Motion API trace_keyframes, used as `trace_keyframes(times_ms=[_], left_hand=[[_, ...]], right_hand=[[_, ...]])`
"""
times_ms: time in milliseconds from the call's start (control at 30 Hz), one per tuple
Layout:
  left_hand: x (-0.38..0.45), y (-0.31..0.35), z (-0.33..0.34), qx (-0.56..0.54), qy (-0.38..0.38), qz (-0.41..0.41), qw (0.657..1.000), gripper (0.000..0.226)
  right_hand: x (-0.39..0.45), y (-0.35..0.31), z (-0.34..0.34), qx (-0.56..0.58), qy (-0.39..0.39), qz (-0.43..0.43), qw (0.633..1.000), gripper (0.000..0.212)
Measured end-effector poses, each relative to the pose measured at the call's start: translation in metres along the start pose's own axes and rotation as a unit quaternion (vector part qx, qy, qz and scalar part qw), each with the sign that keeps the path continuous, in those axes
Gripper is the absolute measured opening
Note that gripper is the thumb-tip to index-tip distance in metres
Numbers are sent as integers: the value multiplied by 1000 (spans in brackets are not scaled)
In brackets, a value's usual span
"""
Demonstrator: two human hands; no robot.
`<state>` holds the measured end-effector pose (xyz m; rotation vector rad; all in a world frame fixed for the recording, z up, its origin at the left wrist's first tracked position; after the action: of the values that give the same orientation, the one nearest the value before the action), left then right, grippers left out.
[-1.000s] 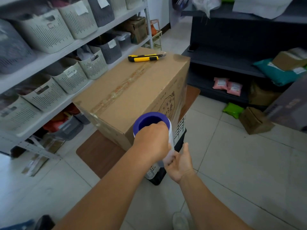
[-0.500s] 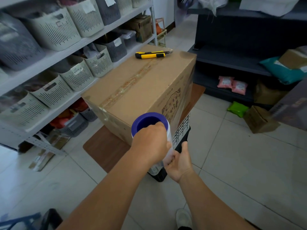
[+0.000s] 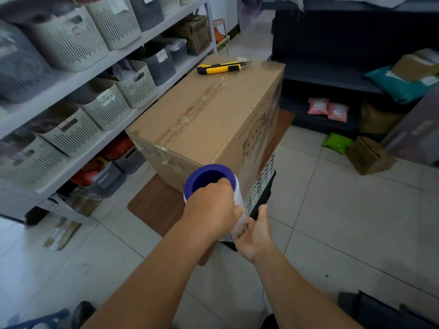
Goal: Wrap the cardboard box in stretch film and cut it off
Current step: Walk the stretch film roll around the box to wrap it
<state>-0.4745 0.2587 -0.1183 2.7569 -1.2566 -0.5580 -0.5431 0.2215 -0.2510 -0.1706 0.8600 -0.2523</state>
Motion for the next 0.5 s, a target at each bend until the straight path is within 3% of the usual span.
trace_keyframes(times_ms=[500], left_hand=[[-11,-50,6,-9,15,-22,1000,30]], right_hand=[[21,43,6,-42,2,7,999,70]])
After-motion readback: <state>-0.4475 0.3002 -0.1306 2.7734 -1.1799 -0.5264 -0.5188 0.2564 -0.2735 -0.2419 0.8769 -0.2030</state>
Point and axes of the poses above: each hand's wrist, its own x-axis towards the middle knuckle, its own z-axis out of the palm, y = z × x, the point moved 4 cm from there along x, towards the middle knuckle
